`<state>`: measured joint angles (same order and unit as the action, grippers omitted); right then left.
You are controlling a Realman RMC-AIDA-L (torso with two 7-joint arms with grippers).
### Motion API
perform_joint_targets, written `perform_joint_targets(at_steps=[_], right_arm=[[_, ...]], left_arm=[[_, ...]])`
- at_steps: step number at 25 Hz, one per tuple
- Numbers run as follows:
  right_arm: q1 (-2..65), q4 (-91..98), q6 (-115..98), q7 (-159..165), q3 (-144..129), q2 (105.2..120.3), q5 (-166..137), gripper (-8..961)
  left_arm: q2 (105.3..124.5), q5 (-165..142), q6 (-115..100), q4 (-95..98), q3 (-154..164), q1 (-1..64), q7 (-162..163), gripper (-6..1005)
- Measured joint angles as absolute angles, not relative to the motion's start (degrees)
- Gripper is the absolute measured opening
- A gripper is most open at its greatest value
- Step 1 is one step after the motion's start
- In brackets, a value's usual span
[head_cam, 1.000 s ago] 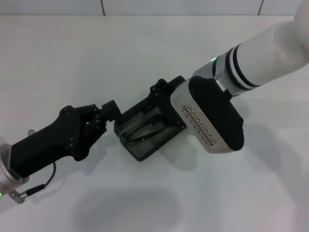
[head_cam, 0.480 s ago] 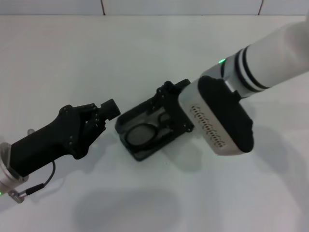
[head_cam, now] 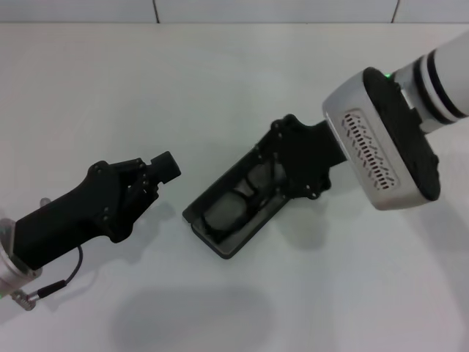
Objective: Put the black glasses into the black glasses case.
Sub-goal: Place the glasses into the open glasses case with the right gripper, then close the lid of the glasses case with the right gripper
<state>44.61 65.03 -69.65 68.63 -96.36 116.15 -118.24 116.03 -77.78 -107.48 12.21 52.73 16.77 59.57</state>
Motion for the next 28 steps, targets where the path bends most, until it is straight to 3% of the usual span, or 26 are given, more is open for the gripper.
perform_joint_targets(at_steps=[14, 28], right_arm=[[44.52, 62.07, -82.24, 72.67, -81.33, 115.96, -110.33, 332], [57.05, 38.68, -69.78, 104.09, -82.03, 116.20, -94.70, 319]], left_arm=[[116.05, -77.78, -106.91, 12.21, 52.73, 16.66, 59.49, 42], [115.25, -78.47, -107.02, 13.85, 52.91, 16.92, 59.45, 42]])
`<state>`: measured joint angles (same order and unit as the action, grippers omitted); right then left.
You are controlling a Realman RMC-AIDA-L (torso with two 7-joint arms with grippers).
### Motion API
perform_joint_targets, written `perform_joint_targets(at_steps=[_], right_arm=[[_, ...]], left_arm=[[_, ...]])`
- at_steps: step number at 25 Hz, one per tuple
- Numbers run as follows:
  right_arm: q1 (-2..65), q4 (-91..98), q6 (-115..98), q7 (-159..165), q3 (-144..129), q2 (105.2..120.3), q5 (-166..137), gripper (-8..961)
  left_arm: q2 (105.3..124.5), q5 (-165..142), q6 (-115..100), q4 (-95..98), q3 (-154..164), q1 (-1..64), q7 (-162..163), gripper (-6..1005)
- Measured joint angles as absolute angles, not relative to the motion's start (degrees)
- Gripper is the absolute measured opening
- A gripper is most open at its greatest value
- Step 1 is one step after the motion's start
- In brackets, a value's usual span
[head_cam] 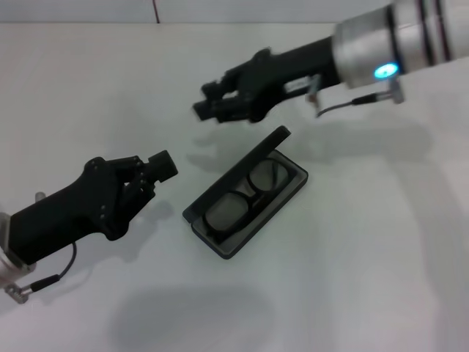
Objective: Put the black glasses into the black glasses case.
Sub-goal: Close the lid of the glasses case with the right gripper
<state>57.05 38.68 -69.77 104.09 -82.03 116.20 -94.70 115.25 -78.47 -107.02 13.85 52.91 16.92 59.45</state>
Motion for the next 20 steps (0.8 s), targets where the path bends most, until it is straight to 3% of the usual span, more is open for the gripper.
perform_joint_targets(at_steps=[5, 10, 20], right_arm=[[57.87, 34.60, -59.26, 103.29, -96.05, 116.20, -85.23, 311], [55.97, 36.38, -53.37, 102.95, -101.71, 116.18, -82.66, 111], [54.59, 32.20, -47.13, 100.17, -108.41, 116.19, -71.93, 9]], left_arm=[[114.97, -78.49, -106.54, 13.89, 52.94, 16.98, 59.30, 43], [115.10, -78.49, -105.68, 13.89, 53.09, 17.16, 59.13, 43], [115.84, -78.49, -104.94, 13.89, 53.10, 17.20, 59.11, 43]])
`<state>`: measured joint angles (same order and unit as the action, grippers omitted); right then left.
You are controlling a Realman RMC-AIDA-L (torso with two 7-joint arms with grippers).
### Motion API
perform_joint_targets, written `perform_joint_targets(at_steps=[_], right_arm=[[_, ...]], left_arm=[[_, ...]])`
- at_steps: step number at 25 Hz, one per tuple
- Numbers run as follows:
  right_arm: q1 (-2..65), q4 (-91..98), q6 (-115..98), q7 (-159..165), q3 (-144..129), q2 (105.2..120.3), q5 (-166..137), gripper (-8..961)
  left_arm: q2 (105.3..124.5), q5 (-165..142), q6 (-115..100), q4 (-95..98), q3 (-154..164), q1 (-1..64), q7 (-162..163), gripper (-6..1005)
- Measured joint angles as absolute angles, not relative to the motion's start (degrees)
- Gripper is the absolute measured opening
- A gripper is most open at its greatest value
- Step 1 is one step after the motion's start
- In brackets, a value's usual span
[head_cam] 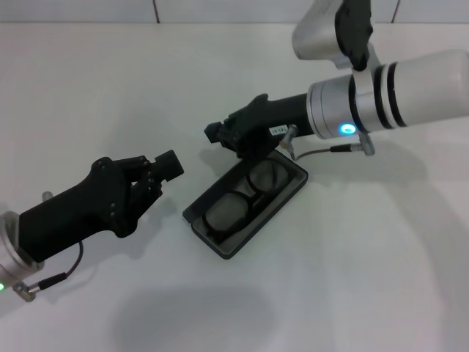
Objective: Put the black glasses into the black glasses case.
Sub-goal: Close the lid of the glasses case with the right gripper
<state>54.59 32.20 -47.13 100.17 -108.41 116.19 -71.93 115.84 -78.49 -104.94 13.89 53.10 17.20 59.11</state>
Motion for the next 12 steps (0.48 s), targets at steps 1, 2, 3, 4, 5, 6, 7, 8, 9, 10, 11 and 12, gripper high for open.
perform_joint_targets(at_steps=[1, 2, 3, 4, 5, 6, 7, 8, 9, 10, 11, 12], right_arm=[[54.59, 31.98, -46.99, 100.06, -108.60, 116.19, -71.66, -1], [54.59, 31.36, -46.72, 99.92, -109.04, 116.19, -71.18, 1], [54.59, 30.92, -46.64, 99.90, -109.37, 116.19, -70.94, 3], [54.59, 30.57, -46.62, 99.90, -109.88, 116.19, -70.56, 6], [54.60, 30.29, -46.56, 99.90, -110.48, 116.18, -70.05, 8], [54.61, 30.00, -46.51, 99.90, -111.50, 116.19, -69.24, 10], [54.63, 29.89, -46.33, 99.90, -112.34, 116.19, -68.57, 12], [54.65, 29.83, -46.16, 99.90, -113.15, 116.19, -67.95, 14], [54.65, 29.83, -46.07, 99.90, -113.62, 116.19, -67.63, 17], [54.64, 29.82, -46.00, 99.90, -113.93, 116.19, -67.44, 19], [54.58, 29.82, -45.99, 99.90, -114.14, 116.19, -67.35, 21], [54.37, 29.83, -46.00, 99.91, -114.18, 116.19, -67.34, 23]], left_arm=[[115.89, -78.49, -104.90, 13.89, 53.10, 17.22, 59.11, 43], [115.89, -78.49, -104.88, 13.89, 53.10, 17.23, 59.11, 43], [115.92, -78.49, -104.82, 13.88, 53.09, 17.26, 59.10, 43], [115.92, -78.49, -104.80, 13.86, 53.08, 17.26, 59.10, 43], [115.94, -78.49, -104.76, 13.84, 53.08, 17.26, 59.10, 43], [115.96, -78.49, -104.71, 13.81, 53.08, 17.26, 59.09, 43], [115.99, -78.48, -104.66, 13.81, 53.08, 17.26, 59.09, 43], [116.05, -78.49, -104.60, 13.80, 53.08, 17.29, 59.08, 43], [116.11, -78.48, -104.54, 13.80, 53.08, 17.34, 59.07, 43], [116.16, -78.48, -104.50, 13.78, 53.08, 17.38, 59.07, 43], [116.20, -78.48, -104.48, 13.74, 53.08, 17.41, 59.07, 43], [116.24, -78.48, -104.46, 13.70, 53.08, 17.43, 59.07, 43]])
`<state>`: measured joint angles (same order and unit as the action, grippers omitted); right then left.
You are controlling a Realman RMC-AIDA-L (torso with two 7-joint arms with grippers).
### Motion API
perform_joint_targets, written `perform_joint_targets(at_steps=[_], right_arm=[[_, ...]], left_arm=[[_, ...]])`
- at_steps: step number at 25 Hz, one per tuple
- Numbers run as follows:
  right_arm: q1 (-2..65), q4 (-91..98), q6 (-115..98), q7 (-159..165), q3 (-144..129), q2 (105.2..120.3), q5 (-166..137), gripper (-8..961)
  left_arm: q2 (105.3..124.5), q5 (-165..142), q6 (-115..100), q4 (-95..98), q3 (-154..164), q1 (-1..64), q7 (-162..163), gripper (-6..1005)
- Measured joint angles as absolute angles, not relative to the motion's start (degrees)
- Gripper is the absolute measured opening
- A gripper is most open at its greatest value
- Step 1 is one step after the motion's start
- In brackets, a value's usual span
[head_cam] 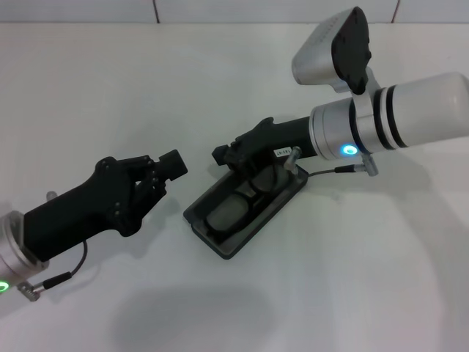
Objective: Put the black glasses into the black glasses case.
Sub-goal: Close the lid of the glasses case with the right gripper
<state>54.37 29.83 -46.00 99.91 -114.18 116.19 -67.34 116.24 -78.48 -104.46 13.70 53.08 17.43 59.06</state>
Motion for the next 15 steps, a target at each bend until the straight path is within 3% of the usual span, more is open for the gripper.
perform_joint_targets(at_steps=[15], right_arm=[[47.84, 32.32, -46.03, 94.88, -114.69, 116.19, -64.71, 56]], left_arm=[[116.28, -78.36, -102.81, 13.46, 52.82, 19.17, 59.06, 43]])
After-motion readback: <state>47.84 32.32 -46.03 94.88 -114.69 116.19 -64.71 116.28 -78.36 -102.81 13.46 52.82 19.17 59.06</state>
